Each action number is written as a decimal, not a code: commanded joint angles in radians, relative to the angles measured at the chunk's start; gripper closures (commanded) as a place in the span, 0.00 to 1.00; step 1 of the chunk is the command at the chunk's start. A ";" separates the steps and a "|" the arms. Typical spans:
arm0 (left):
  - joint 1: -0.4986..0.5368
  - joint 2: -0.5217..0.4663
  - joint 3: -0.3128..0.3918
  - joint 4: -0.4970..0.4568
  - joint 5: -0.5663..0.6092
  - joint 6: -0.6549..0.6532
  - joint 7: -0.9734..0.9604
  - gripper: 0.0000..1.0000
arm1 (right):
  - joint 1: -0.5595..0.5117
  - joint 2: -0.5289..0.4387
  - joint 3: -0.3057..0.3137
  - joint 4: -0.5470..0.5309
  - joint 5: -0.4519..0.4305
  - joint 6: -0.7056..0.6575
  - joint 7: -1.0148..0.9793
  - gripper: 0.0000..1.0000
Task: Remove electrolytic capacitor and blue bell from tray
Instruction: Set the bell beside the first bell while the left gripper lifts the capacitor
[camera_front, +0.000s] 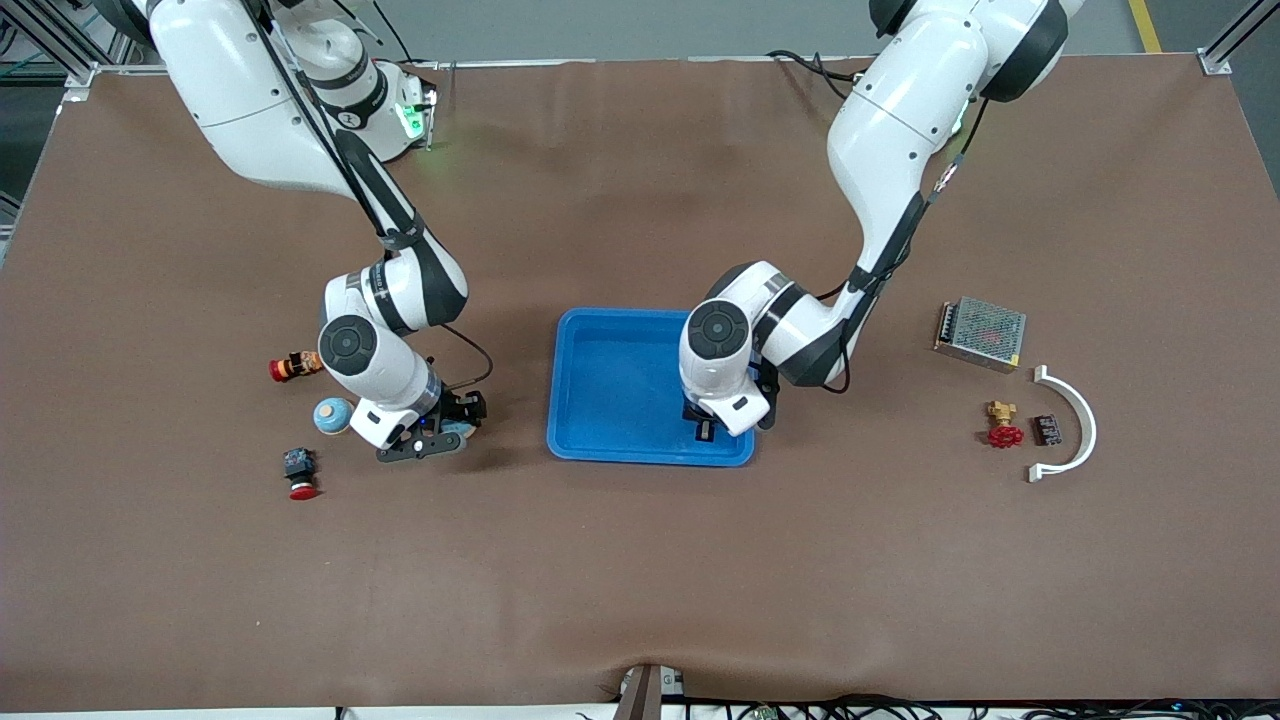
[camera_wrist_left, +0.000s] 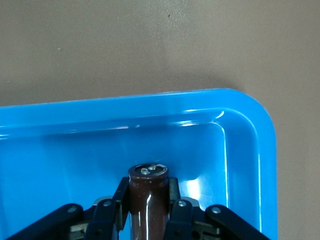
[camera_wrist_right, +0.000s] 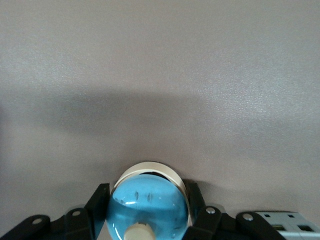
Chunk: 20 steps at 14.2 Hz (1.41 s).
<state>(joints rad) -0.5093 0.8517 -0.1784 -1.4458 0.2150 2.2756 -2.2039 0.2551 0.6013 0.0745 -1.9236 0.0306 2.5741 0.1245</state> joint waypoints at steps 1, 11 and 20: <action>0.000 -0.031 0.003 0.005 0.020 -0.050 0.004 1.00 | -0.004 -0.006 0.002 0.002 0.002 0.001 -0.009 0.00; 0.054 -0.091 -0.004 0.068 0.011 -0.246 0.235 1.00 | -0.010 -0.176 0.002 0.123 0.009 -0.429 0.004 0.00; 0.207 -0.155 0.005 0.065 -0.011 -0.336 0.662 1.00 | -0.011 -0.465 -0.002 0.121 0.017 -0.753 0.026 0.00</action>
<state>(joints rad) -0.3421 0.7260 -0.1753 -1.3720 0.2141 1.9953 -1.6557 0.2520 0.1998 0.0714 -1.7746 0.0345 1.8534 0.1380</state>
